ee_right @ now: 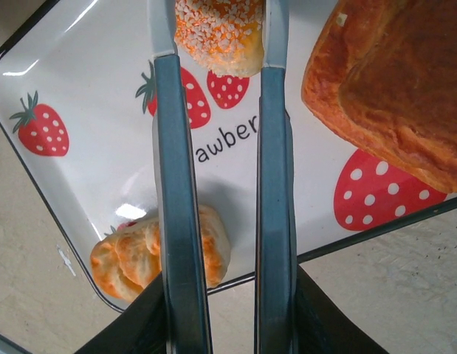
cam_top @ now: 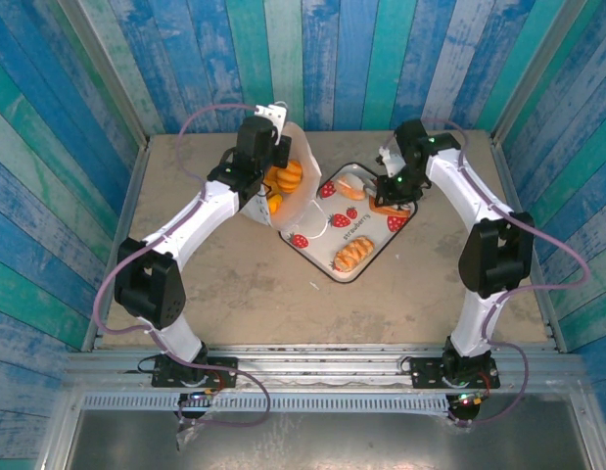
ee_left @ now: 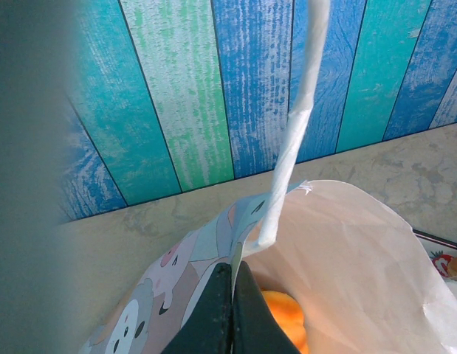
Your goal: Take the fake bread out of the paper bag
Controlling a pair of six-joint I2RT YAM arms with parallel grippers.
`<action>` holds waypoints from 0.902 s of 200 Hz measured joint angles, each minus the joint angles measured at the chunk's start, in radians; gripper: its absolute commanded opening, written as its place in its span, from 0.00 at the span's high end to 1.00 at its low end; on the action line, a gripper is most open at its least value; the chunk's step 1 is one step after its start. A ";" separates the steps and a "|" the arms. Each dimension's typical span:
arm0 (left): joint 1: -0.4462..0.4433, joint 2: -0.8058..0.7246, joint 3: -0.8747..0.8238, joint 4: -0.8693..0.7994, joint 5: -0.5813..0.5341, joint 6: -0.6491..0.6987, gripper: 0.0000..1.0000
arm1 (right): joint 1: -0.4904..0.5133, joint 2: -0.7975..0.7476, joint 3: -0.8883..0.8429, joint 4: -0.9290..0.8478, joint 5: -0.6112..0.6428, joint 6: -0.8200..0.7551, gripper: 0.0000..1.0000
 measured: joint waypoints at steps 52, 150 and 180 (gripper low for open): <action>0.000 0.000 0.000 0.000 0.000 0.000 1.00 | -0.013 0.027 -0.003 0.040 0.002 0.054 0.72; 0.000 0.000 0.000 0.000 0.000 0.004 1.00 | -0.016 0.077 -0.004 0.050 -0.021 0.085 0.60; 0.000 0.000 0.000 -0.001 0.000 0.004 1.00 | -0.016 0.075 -0.004 0.048 -0.012 0.089 0.56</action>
